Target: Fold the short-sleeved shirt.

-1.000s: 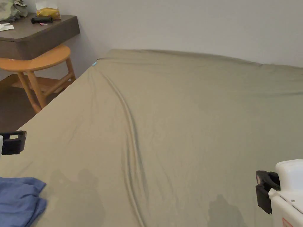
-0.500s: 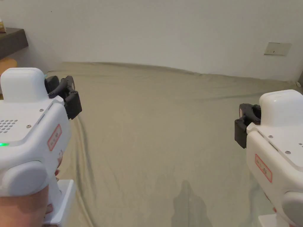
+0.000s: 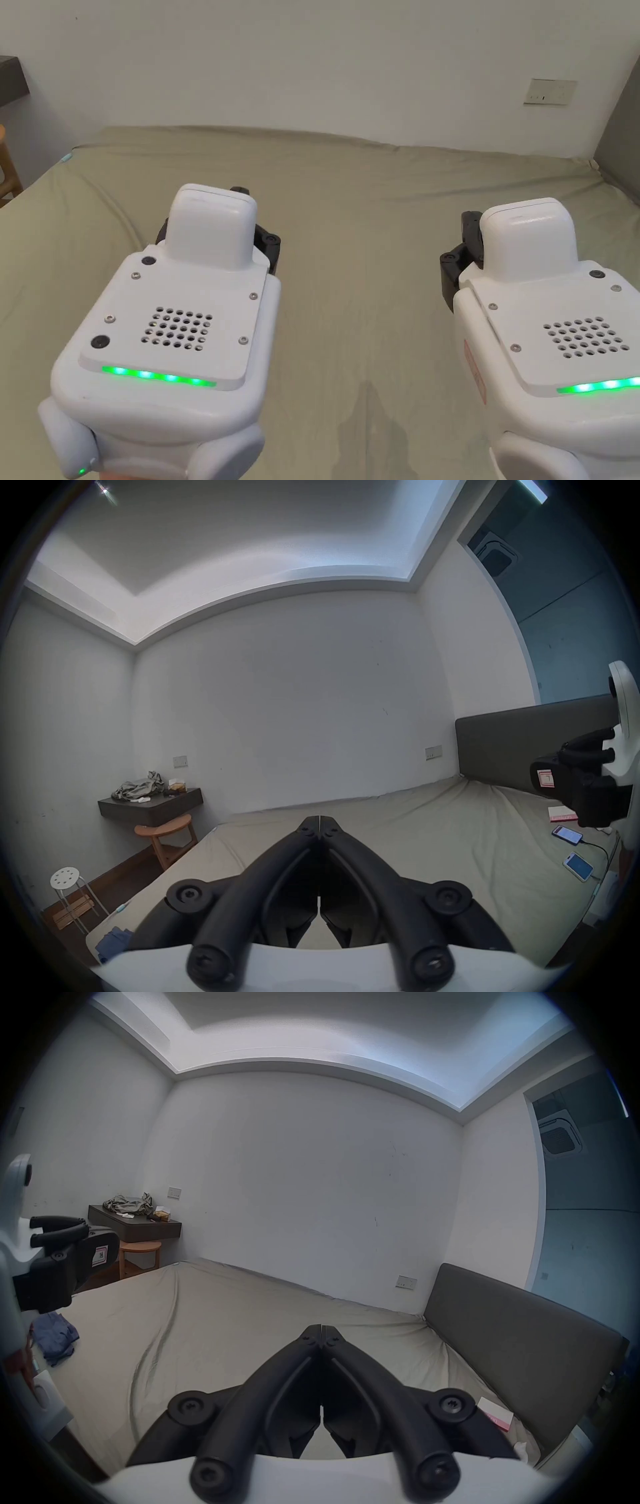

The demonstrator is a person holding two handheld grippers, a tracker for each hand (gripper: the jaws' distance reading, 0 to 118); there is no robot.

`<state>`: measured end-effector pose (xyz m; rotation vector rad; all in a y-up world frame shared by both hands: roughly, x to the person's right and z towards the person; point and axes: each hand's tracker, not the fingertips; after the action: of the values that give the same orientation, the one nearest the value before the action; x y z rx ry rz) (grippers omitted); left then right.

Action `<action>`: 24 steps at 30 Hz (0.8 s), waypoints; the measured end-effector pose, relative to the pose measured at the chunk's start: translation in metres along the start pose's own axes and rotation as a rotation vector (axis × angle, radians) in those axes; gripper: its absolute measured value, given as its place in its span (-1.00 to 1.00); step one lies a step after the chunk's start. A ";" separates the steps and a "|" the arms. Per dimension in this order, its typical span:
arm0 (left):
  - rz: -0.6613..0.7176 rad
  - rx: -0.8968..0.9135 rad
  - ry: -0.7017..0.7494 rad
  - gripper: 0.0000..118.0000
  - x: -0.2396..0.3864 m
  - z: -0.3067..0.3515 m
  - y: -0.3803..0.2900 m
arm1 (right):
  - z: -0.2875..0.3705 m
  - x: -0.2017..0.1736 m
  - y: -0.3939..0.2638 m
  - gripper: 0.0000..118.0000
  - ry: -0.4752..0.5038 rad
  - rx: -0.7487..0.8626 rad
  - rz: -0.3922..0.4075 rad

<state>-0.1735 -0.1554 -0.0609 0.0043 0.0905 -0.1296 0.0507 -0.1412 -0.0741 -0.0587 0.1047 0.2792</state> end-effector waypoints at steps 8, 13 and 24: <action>-0.023 0.018 0.033 -1.00 -0.005 0.007 0.001 | 0.002 -0.004 -0.007 -1.00 0.017 -0.019 -0.023; -0.065 0.020 0.031 -1.00 -0.002 0.008 -0.001 | 0.001 -0.009 -0.005 -1.00 0.020 -0.013 -0.027; -0.041 0.027 0.048 -1.00 -0.007 0.009 0.000 | 0.001 -0.016 -0.005 -1.00 0.034 -0.013 -0.020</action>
<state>-0.1800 -0.1549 -0.0509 0.0330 0.1368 -0.1718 0.0371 -0.1508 -0.0716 -0.0770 0.1365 0.2592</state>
